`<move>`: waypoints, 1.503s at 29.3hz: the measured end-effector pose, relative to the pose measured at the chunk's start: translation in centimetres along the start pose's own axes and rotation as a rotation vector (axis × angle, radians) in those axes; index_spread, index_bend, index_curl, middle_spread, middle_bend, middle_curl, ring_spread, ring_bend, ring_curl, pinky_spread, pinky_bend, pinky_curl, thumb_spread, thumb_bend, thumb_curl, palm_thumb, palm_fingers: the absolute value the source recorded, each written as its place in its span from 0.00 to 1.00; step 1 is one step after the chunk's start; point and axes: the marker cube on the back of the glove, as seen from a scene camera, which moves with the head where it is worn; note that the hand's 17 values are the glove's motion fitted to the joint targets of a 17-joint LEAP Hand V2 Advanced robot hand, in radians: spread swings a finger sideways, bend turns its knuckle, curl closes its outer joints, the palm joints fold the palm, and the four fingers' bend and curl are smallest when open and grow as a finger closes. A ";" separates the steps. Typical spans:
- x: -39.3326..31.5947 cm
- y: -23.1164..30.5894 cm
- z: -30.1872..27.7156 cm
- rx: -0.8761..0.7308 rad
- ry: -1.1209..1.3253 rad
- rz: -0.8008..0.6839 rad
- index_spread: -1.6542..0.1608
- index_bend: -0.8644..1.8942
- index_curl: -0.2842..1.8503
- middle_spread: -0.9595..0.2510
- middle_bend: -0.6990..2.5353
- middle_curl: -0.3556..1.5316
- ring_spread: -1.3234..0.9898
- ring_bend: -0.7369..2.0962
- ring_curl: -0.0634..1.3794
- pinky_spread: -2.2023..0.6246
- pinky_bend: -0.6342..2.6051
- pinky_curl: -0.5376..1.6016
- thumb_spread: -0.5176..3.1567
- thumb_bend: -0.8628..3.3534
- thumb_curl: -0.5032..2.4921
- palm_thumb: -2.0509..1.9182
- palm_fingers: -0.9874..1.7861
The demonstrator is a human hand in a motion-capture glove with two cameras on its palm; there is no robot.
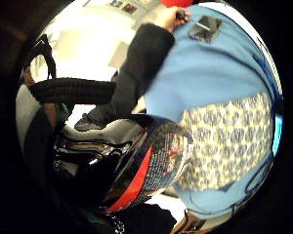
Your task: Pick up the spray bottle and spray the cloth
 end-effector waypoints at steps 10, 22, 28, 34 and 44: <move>4.2 -7.0 0.8 0.288 -0.011 -0.240 0.77 0.38 0.42 0.66 0.42 0.51 0.49 0.51 0.39 0.69 0.36 0.46 0.55 0.23 0.36 0.77 0.83; 6.9 -8.1 1.1 0.254 -0.036 -0.285 0.77 0.38 0.42 0.66 0.42 0.52 0.49 0.51 0.39 0.69 0.37 0.46 0.55 0.23 0.36 0.78 0.83; 7.0 -7.9 1.5 0.263 -0.031 -0.309 0.77 0.38 0.42 0.65 0.42 0.52 0.49 0.52 0.40 0.68 0.37 0.46 0.54 0.23 0.37 0.78 0.84; 7.1 -7.9 1.3 0.261 -0.047 -0.300 0.77 0.38 0.42 0.65 0.42 0.52 0.49 0.52 0.40 0.68 0.37 0.46 0.54 0.22 0.37 0.77 0.84; 8.9 -6.6 0.9 0.063 -0.167 -0.150 0.77 0.39 0.43 0.69 0.41 0.51 0.50 0.50 0.38 0.71 0.32 0.44 0.50 0.20 0.36 0.74 0.76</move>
